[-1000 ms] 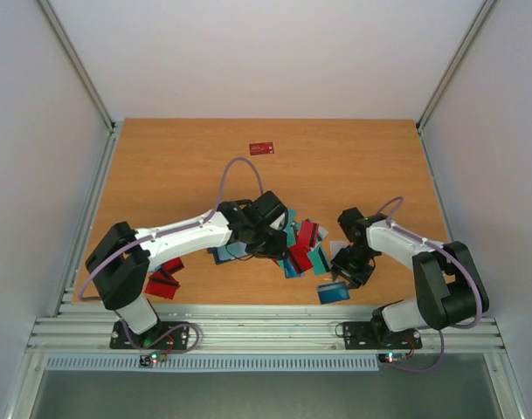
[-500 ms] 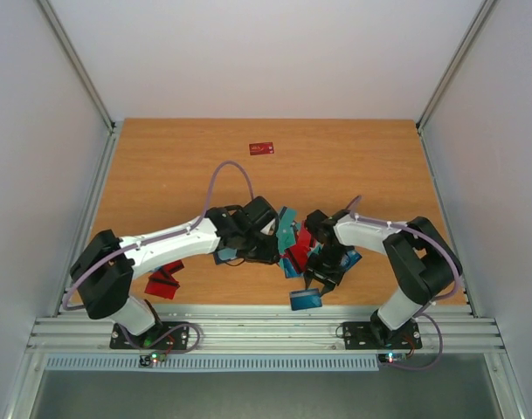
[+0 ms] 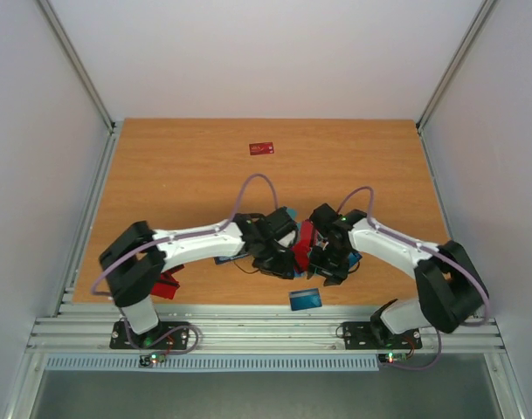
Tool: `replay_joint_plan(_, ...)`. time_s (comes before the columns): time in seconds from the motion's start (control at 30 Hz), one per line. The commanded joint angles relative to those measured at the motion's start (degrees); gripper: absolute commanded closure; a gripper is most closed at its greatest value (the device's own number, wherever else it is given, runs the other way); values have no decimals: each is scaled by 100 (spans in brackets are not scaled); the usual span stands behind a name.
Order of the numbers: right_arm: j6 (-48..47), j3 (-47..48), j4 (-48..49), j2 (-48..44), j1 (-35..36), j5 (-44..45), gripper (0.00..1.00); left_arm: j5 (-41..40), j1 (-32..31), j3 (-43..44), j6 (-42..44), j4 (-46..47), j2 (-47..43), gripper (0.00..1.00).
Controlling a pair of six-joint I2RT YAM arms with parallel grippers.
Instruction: Put the credit cards into the card holder
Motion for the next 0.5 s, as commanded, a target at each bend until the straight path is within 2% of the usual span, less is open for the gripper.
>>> replay_joint_plan(0.0,-124,-455,-272,-806,14,-178,49,298,-357,566,279,77,795,71)
replay_joint_plan(0.13,-94,-901,-93,-1308,-9,-540,44,370,-545,891,238,128,1248,73)
replay_joint_plan(0.27,-61,-1215,31,-1484,-18,-722,35,371,-606,900,115,177,1443,78)
replay_joint_plan(0.47,130,-1910,810,-1660,-51,-1260,35,311,-607,678,65,279,1493,80)
